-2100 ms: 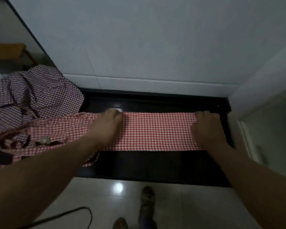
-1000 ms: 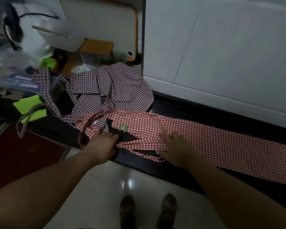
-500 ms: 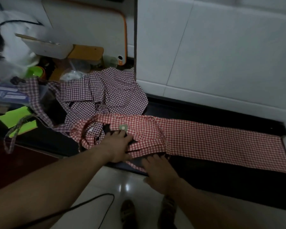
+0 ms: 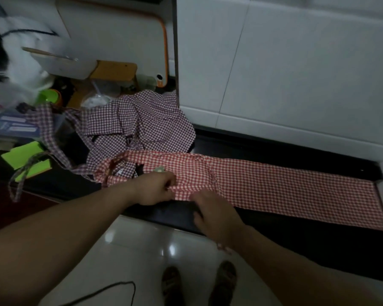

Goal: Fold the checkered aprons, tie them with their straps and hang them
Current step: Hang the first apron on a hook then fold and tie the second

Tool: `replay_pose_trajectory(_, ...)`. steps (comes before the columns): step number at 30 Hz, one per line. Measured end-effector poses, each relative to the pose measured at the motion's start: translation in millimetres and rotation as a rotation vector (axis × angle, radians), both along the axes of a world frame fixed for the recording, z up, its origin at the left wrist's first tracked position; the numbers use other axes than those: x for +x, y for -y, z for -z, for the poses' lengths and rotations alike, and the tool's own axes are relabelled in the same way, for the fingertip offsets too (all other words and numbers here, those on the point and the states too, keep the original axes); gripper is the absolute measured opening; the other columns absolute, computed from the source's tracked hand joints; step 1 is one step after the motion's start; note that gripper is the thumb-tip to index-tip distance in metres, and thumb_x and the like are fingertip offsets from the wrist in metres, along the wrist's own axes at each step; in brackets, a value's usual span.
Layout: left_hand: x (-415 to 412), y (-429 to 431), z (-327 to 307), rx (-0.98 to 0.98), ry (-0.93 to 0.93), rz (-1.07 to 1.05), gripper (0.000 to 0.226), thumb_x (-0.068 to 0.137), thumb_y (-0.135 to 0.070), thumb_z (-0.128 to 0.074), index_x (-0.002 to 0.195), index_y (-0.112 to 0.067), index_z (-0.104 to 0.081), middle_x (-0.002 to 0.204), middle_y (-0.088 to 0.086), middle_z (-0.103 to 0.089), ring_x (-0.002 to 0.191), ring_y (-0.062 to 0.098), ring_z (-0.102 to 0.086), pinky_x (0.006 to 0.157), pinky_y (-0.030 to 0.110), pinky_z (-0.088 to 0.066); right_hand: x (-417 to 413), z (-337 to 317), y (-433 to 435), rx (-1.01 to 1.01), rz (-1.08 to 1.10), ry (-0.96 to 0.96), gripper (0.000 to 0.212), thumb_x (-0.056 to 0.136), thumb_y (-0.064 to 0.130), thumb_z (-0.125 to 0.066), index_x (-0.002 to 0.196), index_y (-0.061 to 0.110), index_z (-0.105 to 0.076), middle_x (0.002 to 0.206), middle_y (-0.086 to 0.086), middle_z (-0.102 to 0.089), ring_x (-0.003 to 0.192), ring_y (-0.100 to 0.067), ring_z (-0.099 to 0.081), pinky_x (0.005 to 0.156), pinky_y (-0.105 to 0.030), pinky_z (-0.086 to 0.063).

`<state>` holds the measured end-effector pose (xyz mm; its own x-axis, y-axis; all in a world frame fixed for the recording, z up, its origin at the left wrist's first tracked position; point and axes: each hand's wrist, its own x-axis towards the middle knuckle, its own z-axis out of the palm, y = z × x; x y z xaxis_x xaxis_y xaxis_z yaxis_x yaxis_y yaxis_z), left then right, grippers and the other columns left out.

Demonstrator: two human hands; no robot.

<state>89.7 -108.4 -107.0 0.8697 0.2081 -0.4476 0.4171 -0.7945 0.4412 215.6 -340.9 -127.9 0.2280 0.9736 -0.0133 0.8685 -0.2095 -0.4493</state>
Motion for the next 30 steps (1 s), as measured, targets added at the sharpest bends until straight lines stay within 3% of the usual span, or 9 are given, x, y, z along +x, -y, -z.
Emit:
replay_pose_trajectory(3,3.3,-1.5,-20.7,0.14,-0.079,0.113,0.055,0.076,-0.054,-0.069,0.125,-0.033,-0.059,0.11,-0.004,-0.07,0.095,0.02,-0.066,0.081,0.036,-0.055,24.8,3.9,-32.3,-0.173,0.169,-0.041,0.063,0.092,0.038,-0.063,0.149,0.02,-0.044,0.142,-0.008,-0.053,0.127,-0.028,-0.053,0.106,-0.042,-0.047)
replay_pose_trajectory(8,13.3,-35.0,-57.2,0.286,-0.075,0.135,0.043,0.079,-0.037,-0.065,0.122,-0.035,-0.06,0.112,-0.001,-0.073,0.094,0.024,-0.068,0.071,0.027,-0.041,54.6,18.6,-48.0,-0.222,0.152,-0.018,0.027,0.096,0.041,-0.061,0.107,0.018,-0.069,0.111,-0.008,-0.066,0.107,-0.028,-0.059,0.092,-0.038,-0.045)
replay_pose_trajectory(12,9.6,-82.0,-81.0,0.374,-0.194,0.139,0.041,0.082,-0.045,-0.074,0.12,-0.037,-0.062,0.104,-0.008,-0.069,0.093,0.02,-0.064,0.076,0.029,-0.037,73.6,27.1,-52.2,-0.203,0.262,-0.061,0.046,0.093,0.057,-0.048,0.088,0.016,-0.068,0.096,-0.012,-0.068,0.096,-0.03,-0.061,0.086,-0.04,-0.043)
replay_pose_trajectory(15,-5.6,-109.8,-68.1,0.684,-0.241,0.118,0.046,0.086,-0.046,-0.068,0.13,-0.04,-0.057,0.12,-0.004,-0.064,0.114,0.024,-0.061,0.103,0.046,-0.041,74.8,29.9,-54.0,-0.279,0.286,-0.051,0.059,0.087,0.065,-0.039,0.106,0.016,-0.067,0.11,-0.013,-0.066,0.106,-0.033,-0.06,0.094,-0.041,-0.044)
replay_pose_trajectory(17,-15.9,-115.2,-50.7,0.783,-0.235,-0.001,0.054,0.091,-0.049,-0.062,0.141,-0.034,-0.05,0.134,0.005,-0.053,0.127,0.031,-0.051,0.108,0.057,-0.038,64.6,23.5,-56.7,-0.227,0.354,0.044,0.049,0.093,0.052,-0.056,0.125,0.015,-0.06,0.127,-0.012,-0.059,0.118,-0.031,-0.055,0.104,-0.042,-0.044)
replay_pose_trajectory(21,-28.4,-112.1,-19.2,0.635,-0.18,-0.2,0.079,0.088,-0.057,-0.064,0.154,-0.035,-0.028,0.149,0.011,-0.036,0.138,0.037,-0.037,0.109,0.063,-0.038,41.7,21.7,-74.8,-0.158,0.198,0.133,0.037,0.103,0.031,-0.053,0.138,0.017,-0.056,0.135,-0.01,-0.059,0.121,-0.03,-0.058,0.103,-0.04,-0.046)
replay_pose_trajectory(26,-51.5,-110.7,-4.5,0.419,-0.027,-0.559,0.113,0.073,-0.072,-0.076,0.162,-0.043,-0.011,0.169,0.009,-0.011,0.155,0.037,-0.012,0.116,0.069,-0.024,22.6,31.5,-103.8,-0.487,0.267,0.063,0.053,0.113,0.029,-0.031,0.161,0.005,-0.024,0.166,-0.015,-0.029,0.153,-0.028,-0.03,0.126,-0.031,-0.015)
replay_pose_trajectory(28,-64.5,-106.1,-2.8,0.31,0.066,-0.679,0.123,0.069,-0.076,-0.079,0.163,-0.044,-0.005,0.173,0.005,0.0,0.159,0.034,-0.003,0.118,0.071,-0.018,8.2,32.9,-120.1,-0.366,0.244,0.081,0.061,0.111,0.032,-0.036,0.164,0.009,-0.014,0.17,-0.012,-0.02,0.155,-0.025,-0.025,0.126,-0.03,-0.012)
replay_pose_trajectory(30,-72.9,-104.5,5.0,0.117,0.129,-0.808,0.131,0.066,-0.078,-0.08,0.164,-0.041,-0.001,0.174,0.004,0.003,0.16,0.032,-0.005,0.122,0.064,-0.018,-10.8,24.7,-135.4,-0.143,0.228,-0.003,0.065,0.106,0.035,-0.047,0.163,0.021,-0.019,0.163,-0.007,-0.033,0.144,-0.024,-0.041,0.122,-0.036,-0.029)
